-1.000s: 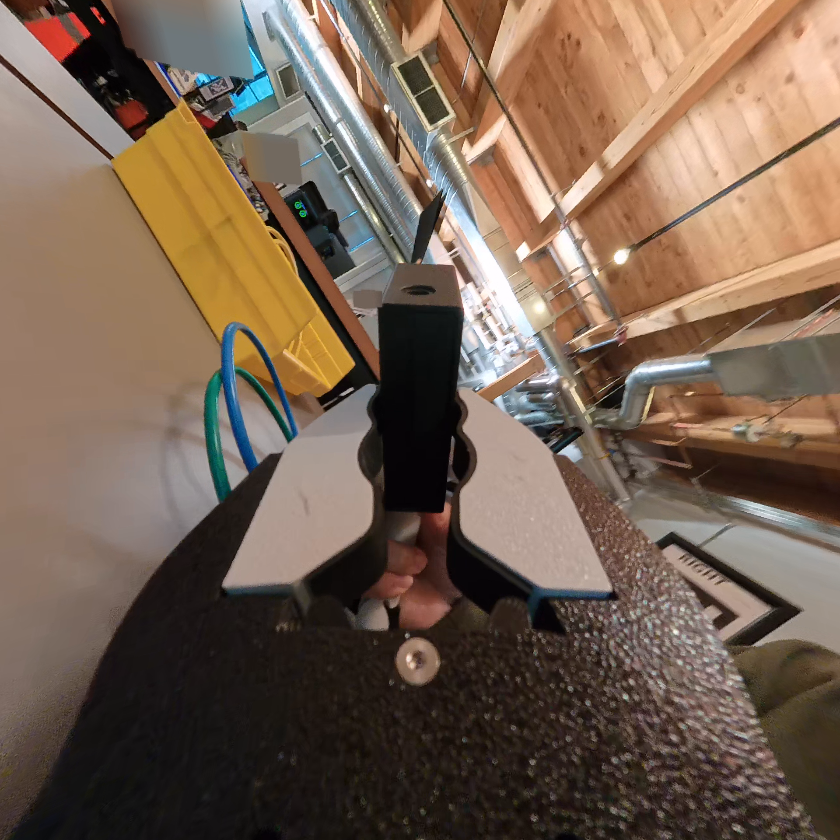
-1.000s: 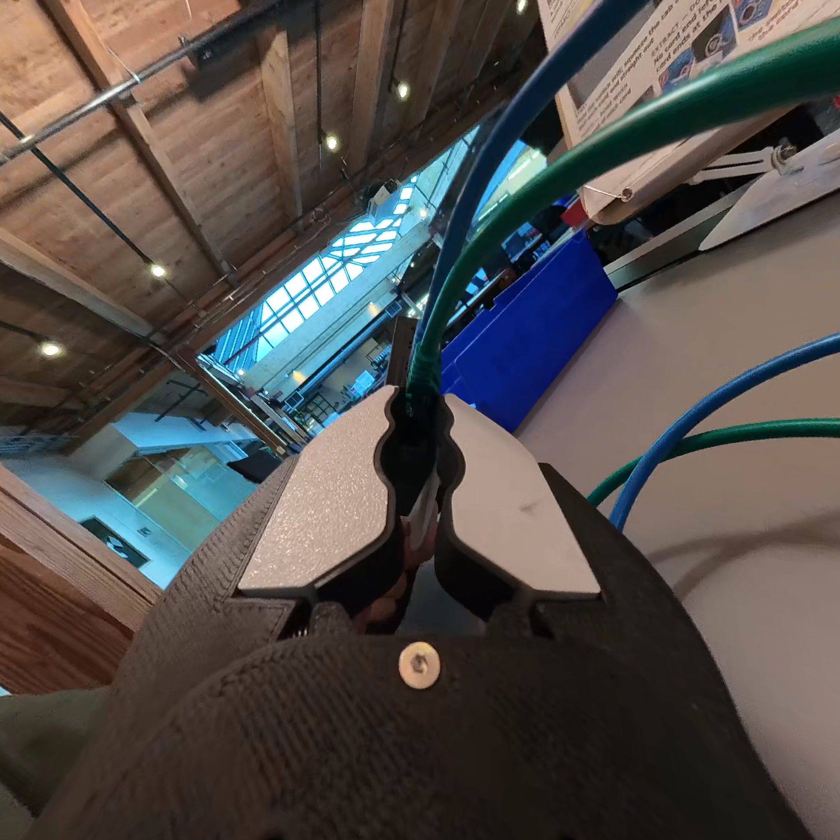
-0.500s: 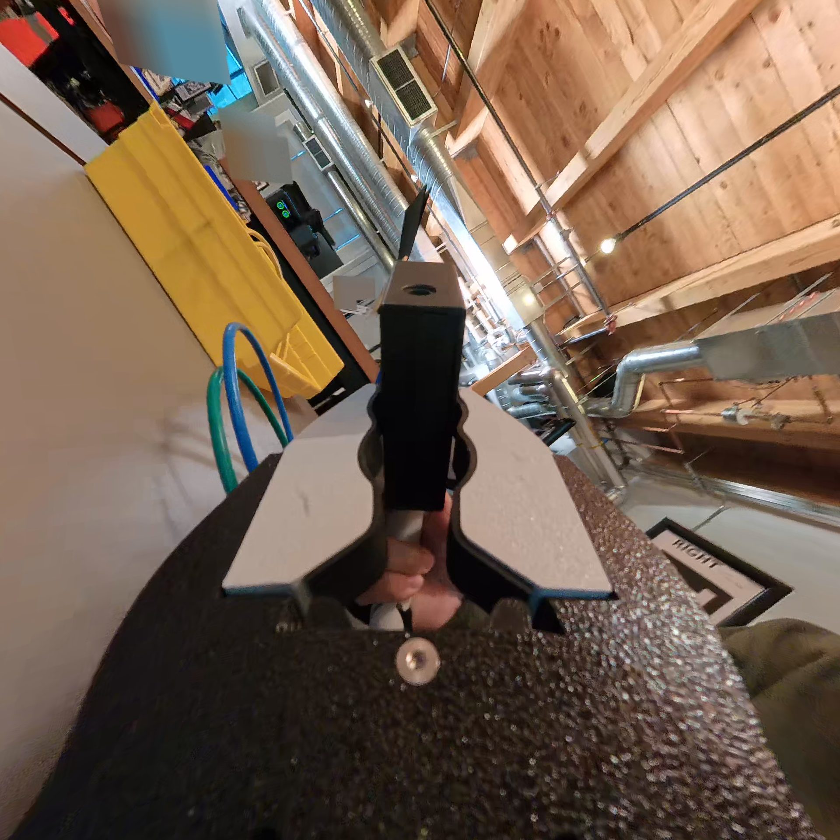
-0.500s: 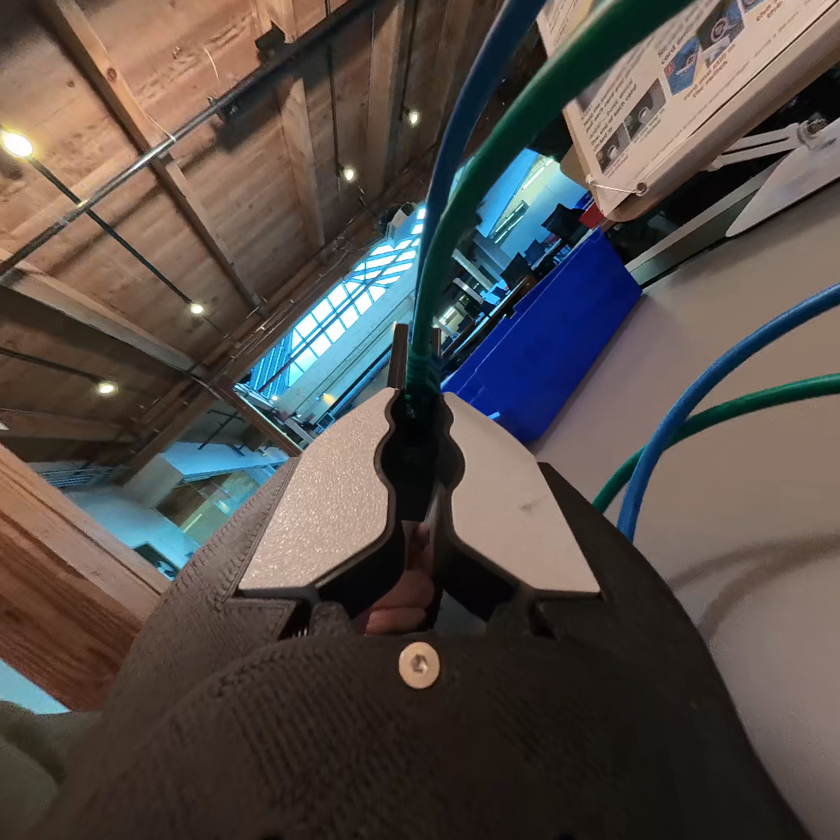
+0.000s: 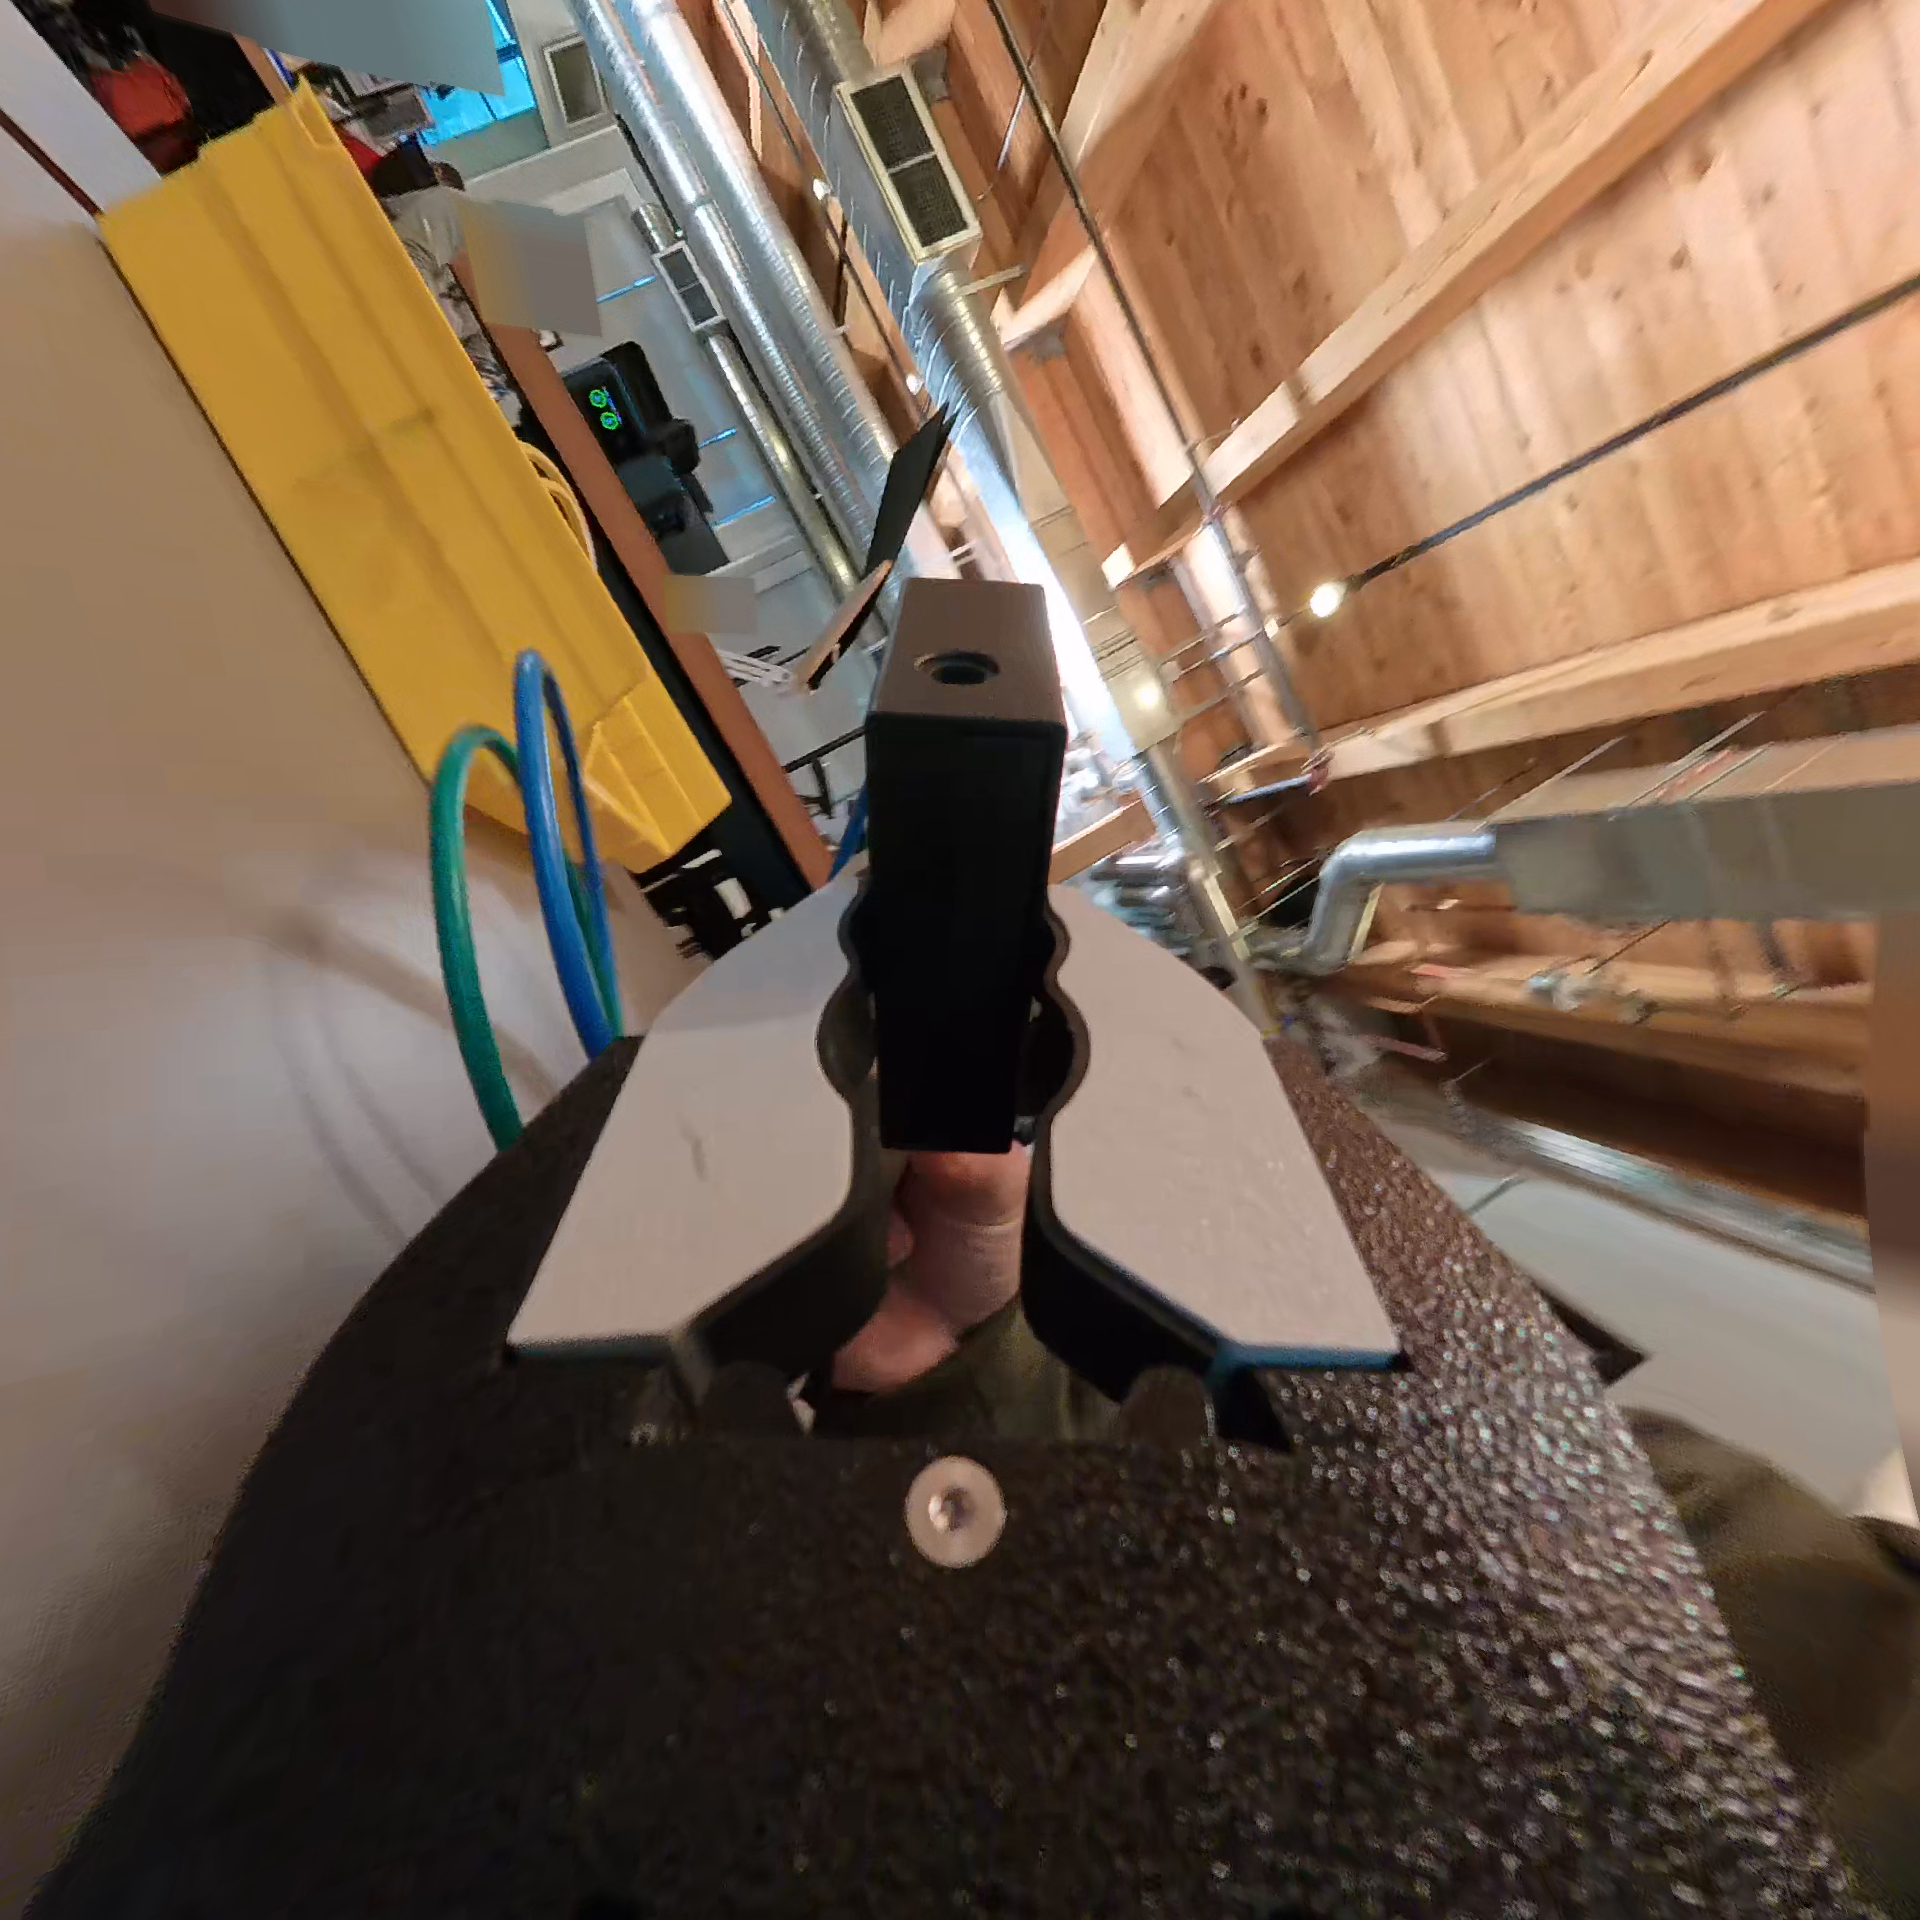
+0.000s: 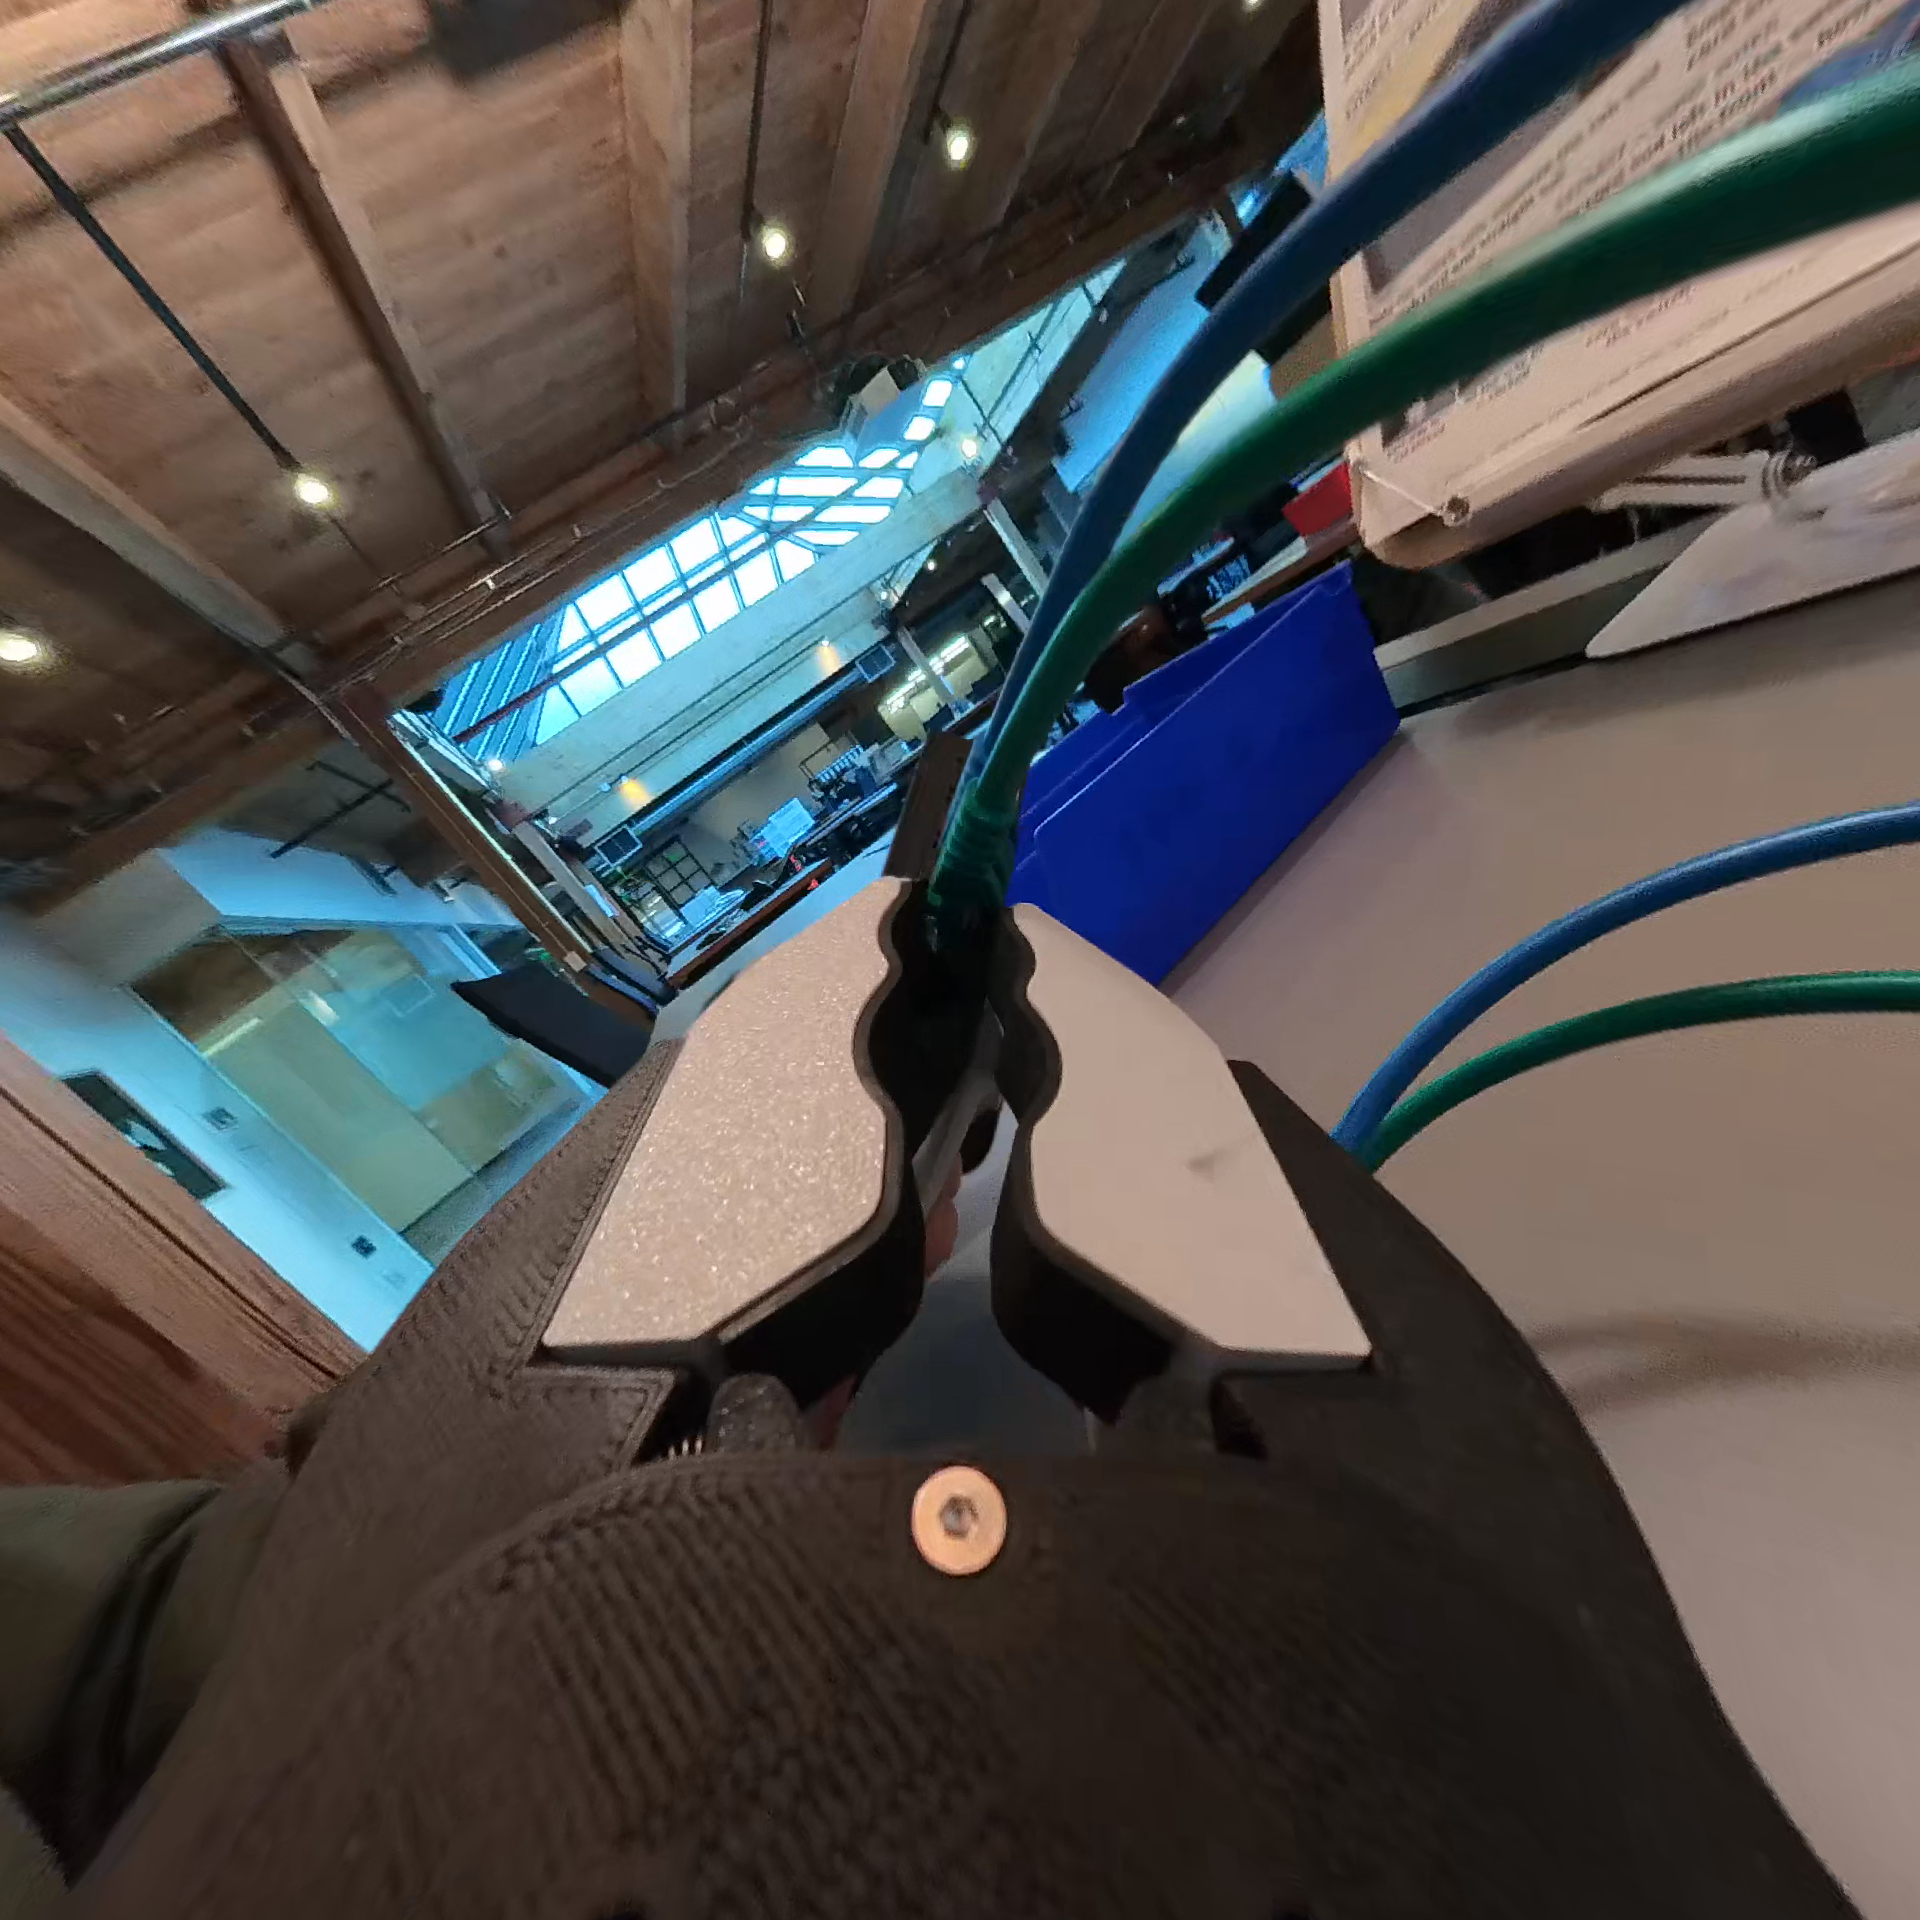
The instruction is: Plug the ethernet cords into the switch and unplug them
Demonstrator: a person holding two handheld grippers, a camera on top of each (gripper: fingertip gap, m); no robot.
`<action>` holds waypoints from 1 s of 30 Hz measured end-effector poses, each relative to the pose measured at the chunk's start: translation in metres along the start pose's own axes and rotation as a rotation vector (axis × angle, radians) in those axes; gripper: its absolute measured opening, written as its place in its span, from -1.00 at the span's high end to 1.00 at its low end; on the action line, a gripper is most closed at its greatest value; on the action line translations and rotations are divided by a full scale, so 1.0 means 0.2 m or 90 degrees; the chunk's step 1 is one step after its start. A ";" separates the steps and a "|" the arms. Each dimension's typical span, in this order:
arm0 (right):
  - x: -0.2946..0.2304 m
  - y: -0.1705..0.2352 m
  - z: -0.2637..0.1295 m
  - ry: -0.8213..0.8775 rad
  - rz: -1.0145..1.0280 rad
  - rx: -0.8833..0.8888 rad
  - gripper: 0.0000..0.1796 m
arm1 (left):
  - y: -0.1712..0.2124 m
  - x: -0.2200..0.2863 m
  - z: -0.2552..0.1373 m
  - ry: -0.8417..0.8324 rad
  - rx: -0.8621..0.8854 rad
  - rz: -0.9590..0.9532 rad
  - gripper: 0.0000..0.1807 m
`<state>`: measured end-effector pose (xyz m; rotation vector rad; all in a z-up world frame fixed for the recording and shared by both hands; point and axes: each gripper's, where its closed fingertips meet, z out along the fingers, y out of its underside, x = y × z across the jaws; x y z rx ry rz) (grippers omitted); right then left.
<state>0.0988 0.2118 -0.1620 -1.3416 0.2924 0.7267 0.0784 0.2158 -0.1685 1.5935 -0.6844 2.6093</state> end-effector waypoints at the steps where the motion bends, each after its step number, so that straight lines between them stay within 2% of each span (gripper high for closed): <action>1: 0.00 0.00 -0.01 0.000 -0.016 0.000 0.84 | 0.00 0.01 0.00 -0.006 -0.008 0.022 0.70; 4: -0.04 -0.03 -0.01 -0.027 0.017 0.018 0.85 | 0.00 0.04 0.02 0.008 -0.019 0.060 0.70; 7: -0.06 -0.05 0.00 -0.093 0.160 0.077 0.85 | 0.01 0.07 0.02 -0.016 -0.040 0.188 0.70; 9: -0.08 -0.06 0.00 -0.109 0.192 0.095 0.85 | 0.00 0.08 0.02 -0.009 -0.044 0.161 0.70; 12: -0.07 -0.06 0.01 -0.077 0.133 0.065 0.86 | 0.00 0.08 0.01 0.028 -0.029 0.063 0.70; 16: -0.08 -0.06 -0.01 -0.071 0.115 0.059 0.85 | 0.02 0.08 0.02 -0.002 -0.067 0.165 0.70; 17: -0.09 -0.05 -0.01 -0.076 0.106 0.051 0.86 | 0.01 0.09 0.02 0.004 -0.068 0.163 0.70; 20: -0.09 -0.06 0.01 -0.057 0.085 0.051 0.86 | 0.01 0.09 0.01 0.045 -0.048 0.055 0.70; 21: -0.08 -0.05 0.01 -0.059 0.092 0.046 0.86 | 0.02 0.08 0.01 0.040 -0.050 0.059 0.70; 23: -0.09 -0.06 -0.01 -0.065 0.060 0.057 0.86 | 0.03 0.09 0.02 0.031 -0.062 0.131 0.70; 26: -0.18 -0.08 -0.02 -0.146 0.022 0.062 0.85 | 0.04 0.17 0.02 0.073 -0.073 0.236 0.70; 28: -0.23 -0.08 -0.04 -0.159 -0.048 0.071 0.85 | 0.05 0.21 0.02 0.107 -0.075 0.259 0.70; 30: -0.22 -0.08 -0.03 -0.146 -0.062 0.078 0.85 | 0.05 0.21 0.01 0.114 -0.067 0.266 0.70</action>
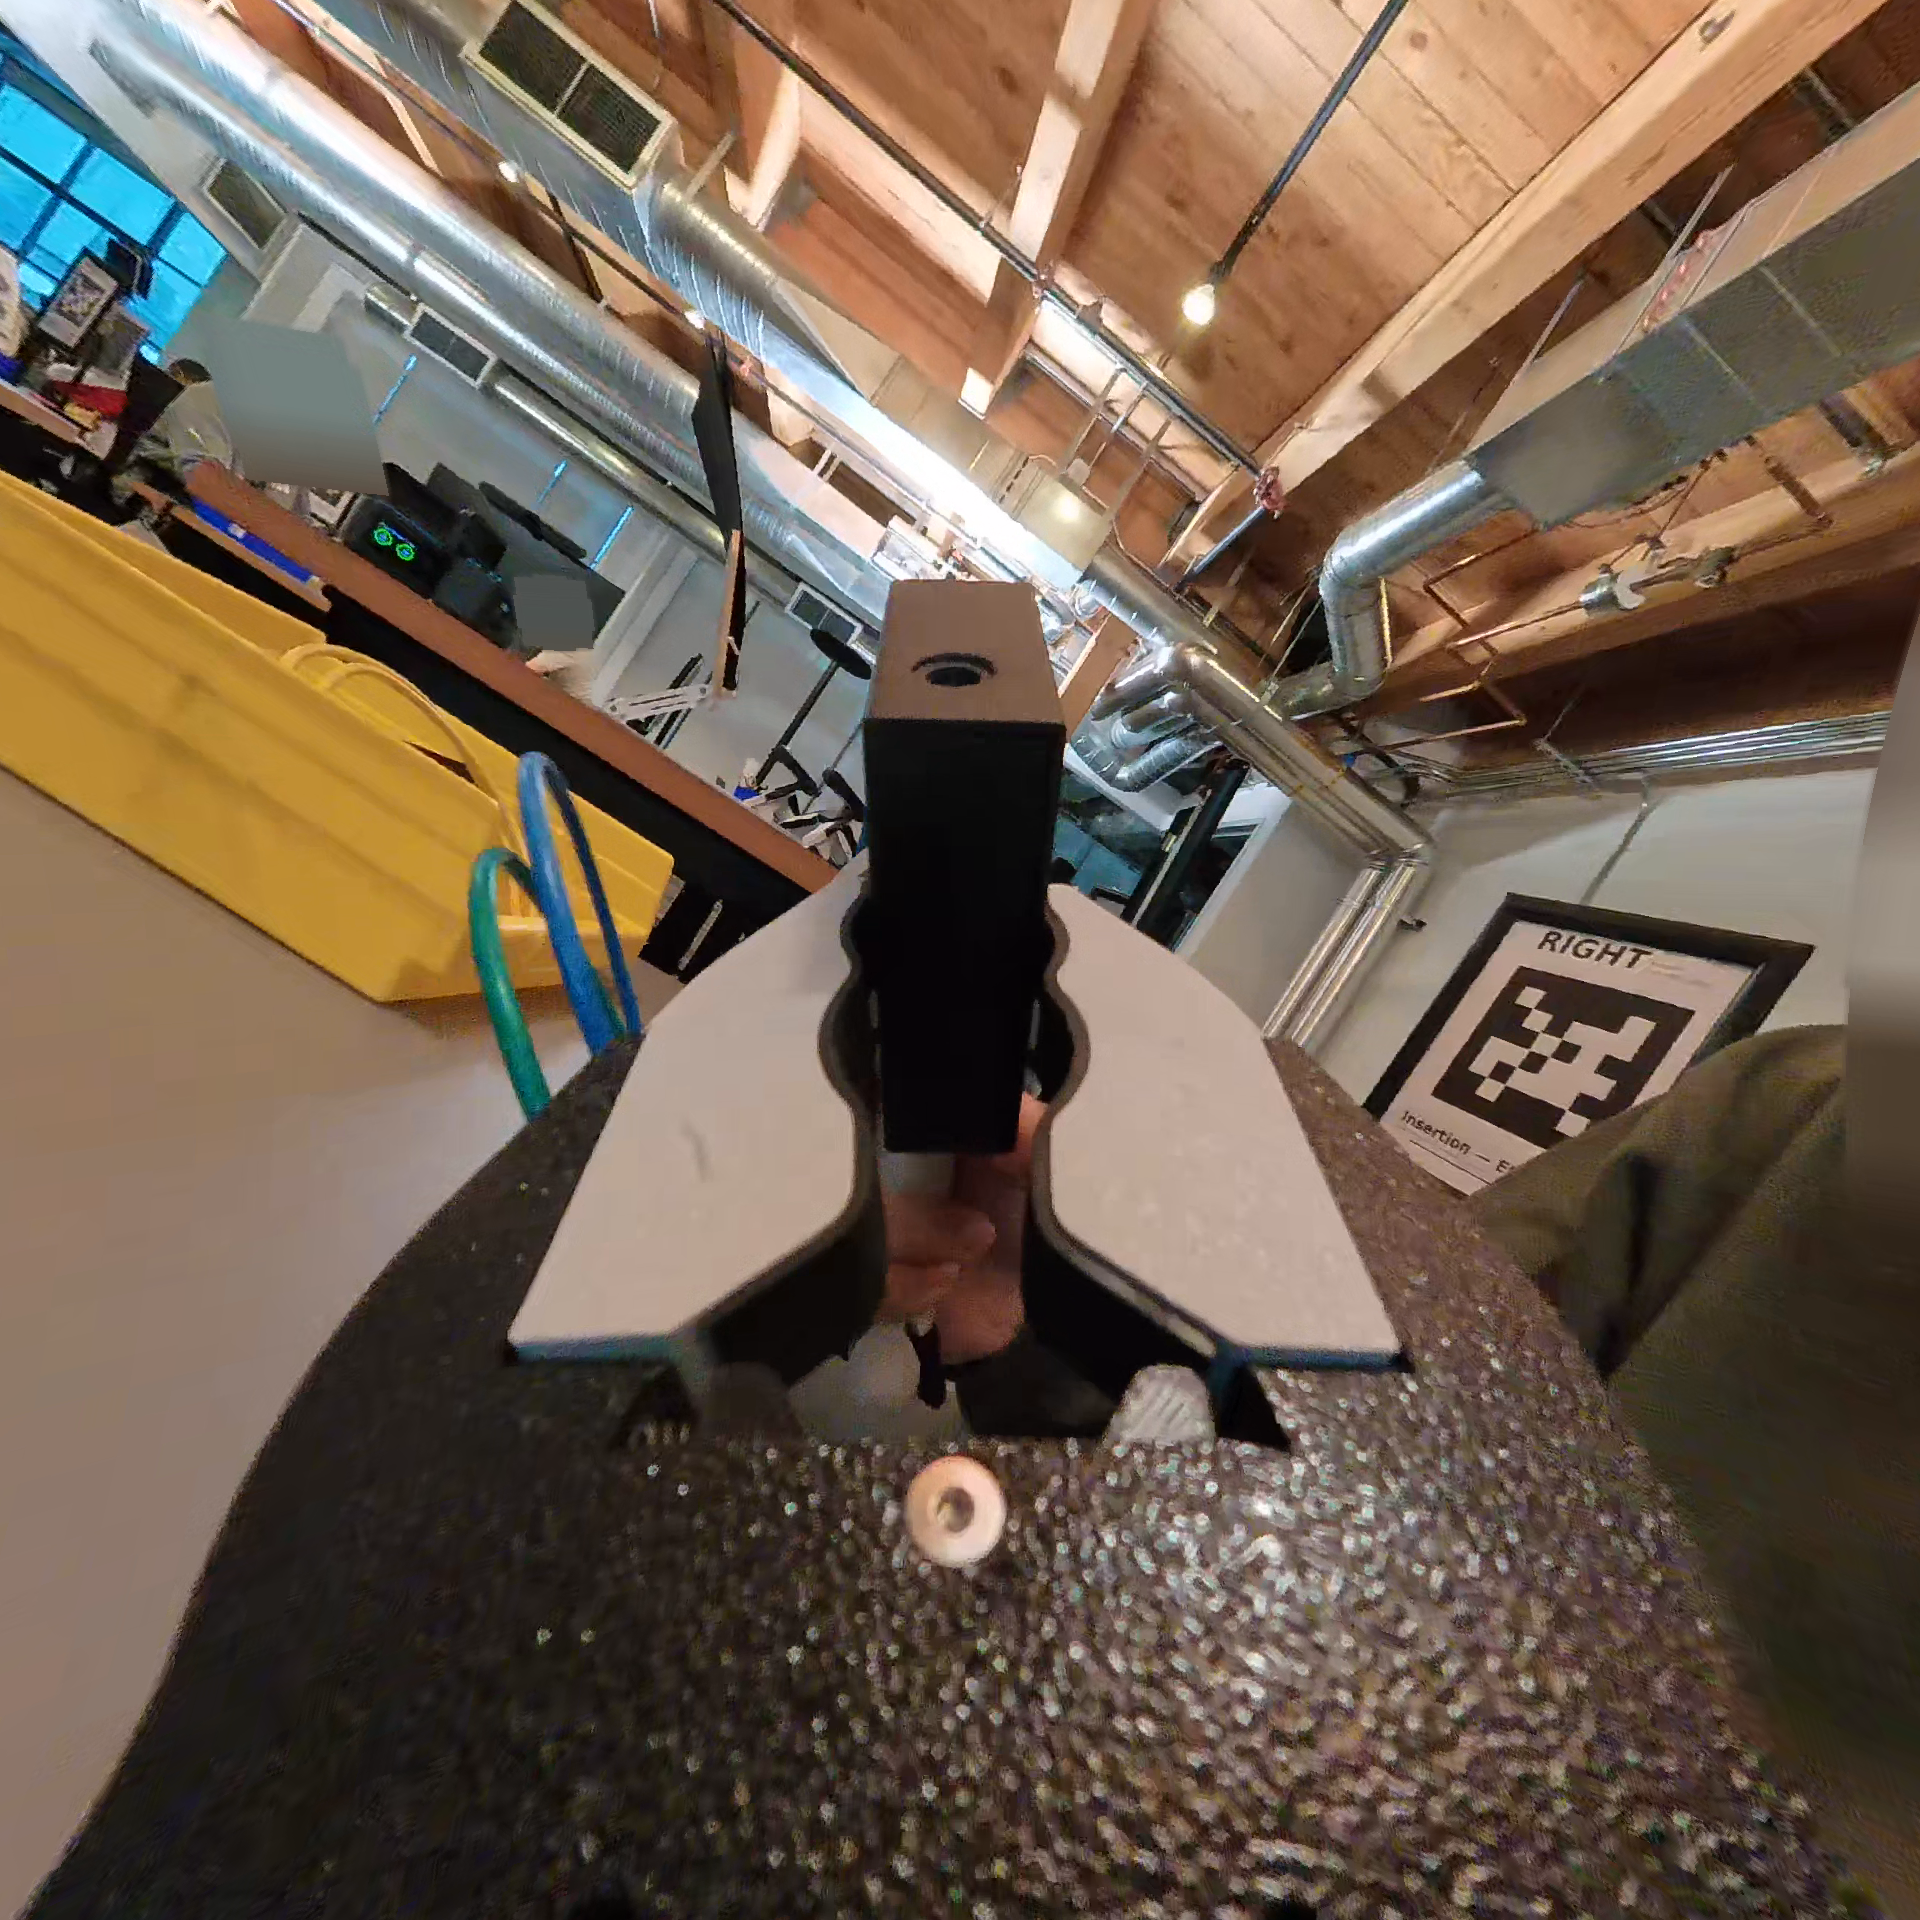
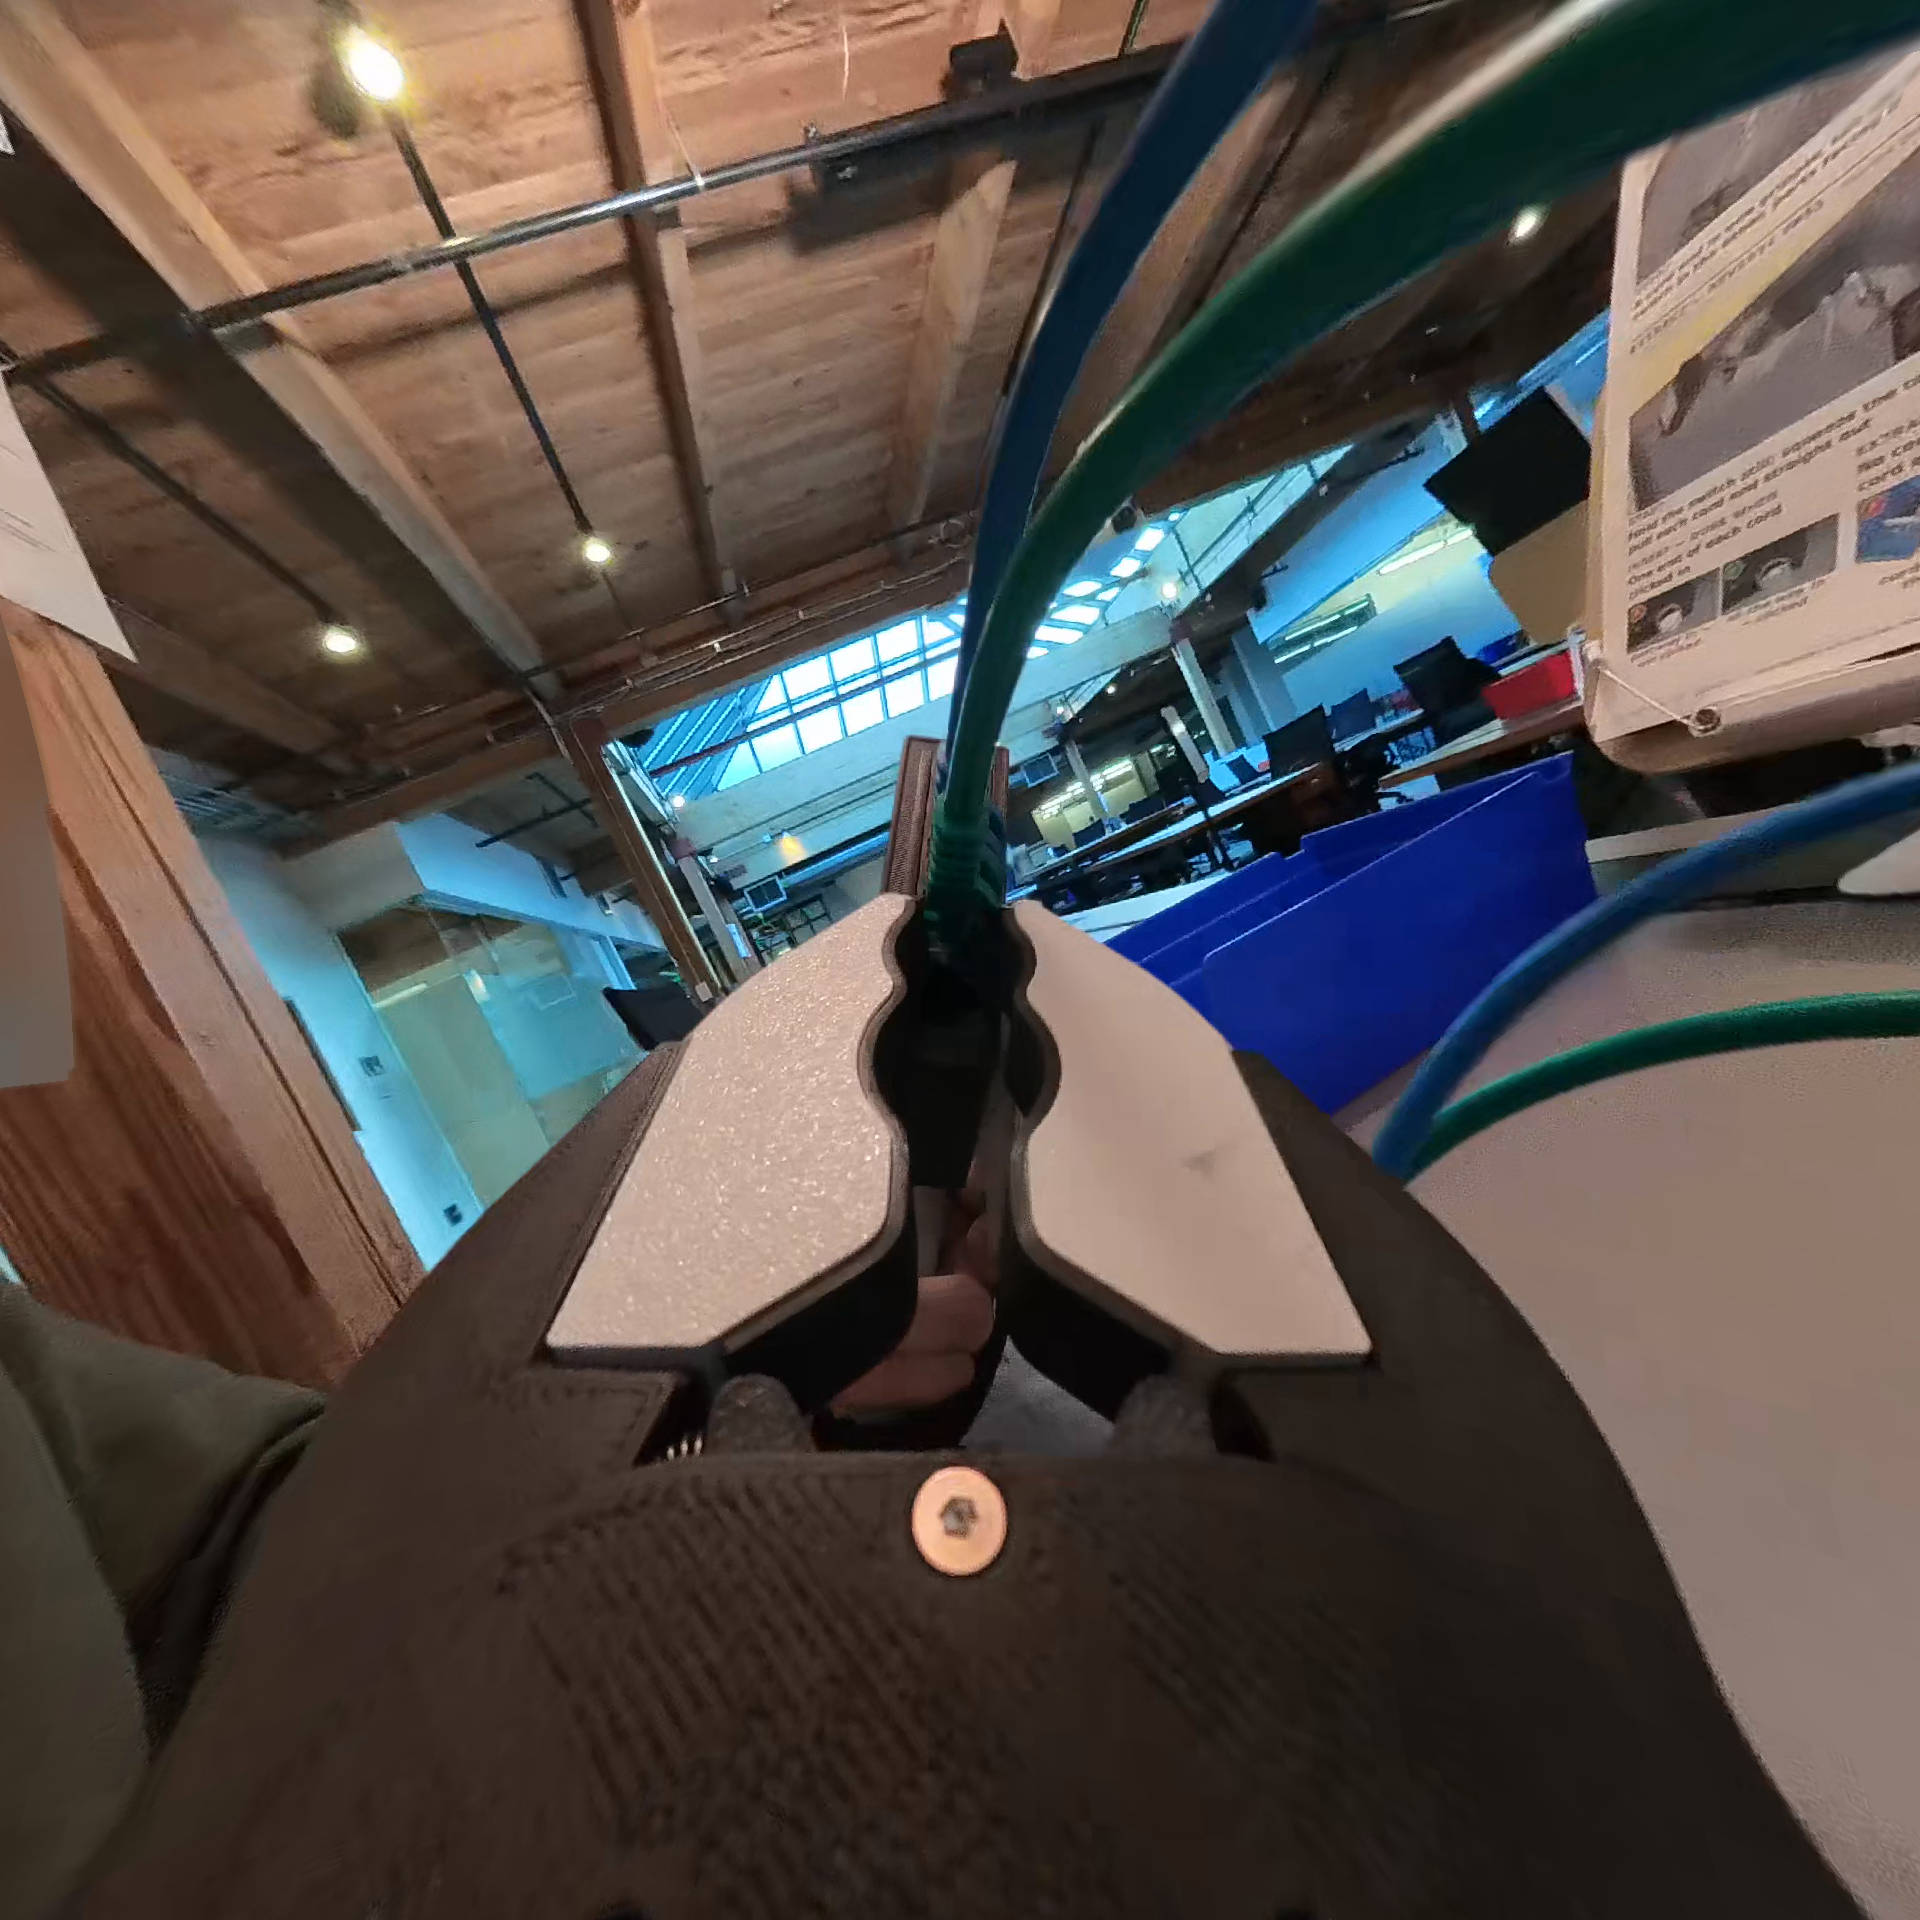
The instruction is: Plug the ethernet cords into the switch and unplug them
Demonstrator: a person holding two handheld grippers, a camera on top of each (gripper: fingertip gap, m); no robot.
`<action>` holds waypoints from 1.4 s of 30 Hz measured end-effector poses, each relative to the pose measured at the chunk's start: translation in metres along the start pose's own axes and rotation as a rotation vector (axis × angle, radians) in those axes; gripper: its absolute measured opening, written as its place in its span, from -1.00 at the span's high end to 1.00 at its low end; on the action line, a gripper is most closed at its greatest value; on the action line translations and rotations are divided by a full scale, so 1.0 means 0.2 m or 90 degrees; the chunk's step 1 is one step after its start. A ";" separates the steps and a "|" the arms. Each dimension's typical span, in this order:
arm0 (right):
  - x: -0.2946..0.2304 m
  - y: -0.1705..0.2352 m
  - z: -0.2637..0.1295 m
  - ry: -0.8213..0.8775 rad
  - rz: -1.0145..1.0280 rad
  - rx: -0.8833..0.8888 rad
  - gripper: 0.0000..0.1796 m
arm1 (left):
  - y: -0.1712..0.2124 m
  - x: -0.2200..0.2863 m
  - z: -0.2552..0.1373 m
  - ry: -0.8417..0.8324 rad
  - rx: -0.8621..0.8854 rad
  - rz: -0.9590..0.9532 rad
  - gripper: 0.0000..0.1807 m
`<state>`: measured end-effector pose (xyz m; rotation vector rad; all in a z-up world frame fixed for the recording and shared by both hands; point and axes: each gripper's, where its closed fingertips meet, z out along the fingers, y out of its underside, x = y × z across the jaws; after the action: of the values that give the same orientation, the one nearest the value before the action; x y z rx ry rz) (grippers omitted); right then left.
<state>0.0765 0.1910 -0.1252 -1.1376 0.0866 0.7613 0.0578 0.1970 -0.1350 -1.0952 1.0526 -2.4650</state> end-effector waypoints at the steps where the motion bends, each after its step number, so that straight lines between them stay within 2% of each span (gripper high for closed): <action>1: -0.01 0.00 0.00 -0.003 -0.006 0.007 0.85 | 0.00 0.00 0.00 0.005 0.000 0.002 0.70; 9: 0.00 0.01 0.01 0.012 -0.003 0.050 0.84 | 0.00 0.00 -0.01 -0.004 -0.007 0.011 0.70; 20: -0.01 0.01 0.01 -0.011 0.023 0.014 0.83 | 0.04 0.01 -0.01 0.000 -0.057 0.013 0.70; 24: 0.00 0.01 0.02 0.006 0.003 -0.002 0.83 | -0.01 0.01 -0.01 -0.006 -0.001 0.009 0.70; 34: 0.05 0.06 0.02 0.066 -0.011 -0.025 0.81 | -0.05 -0.05 -0.05 -0.040 0.051 -0.030 0.70; 42: 0.08 0.08 0.02 0.101 0.038 -0.019 0.84 | -0.05 -0.08 -0.06 -0.065 0.034 -0.043 0.71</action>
<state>0.0788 0.2053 -0.1438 -1.2273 0.2446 0.7261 0.0608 0.2174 -0.1411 -1.2455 0.9300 -2.4440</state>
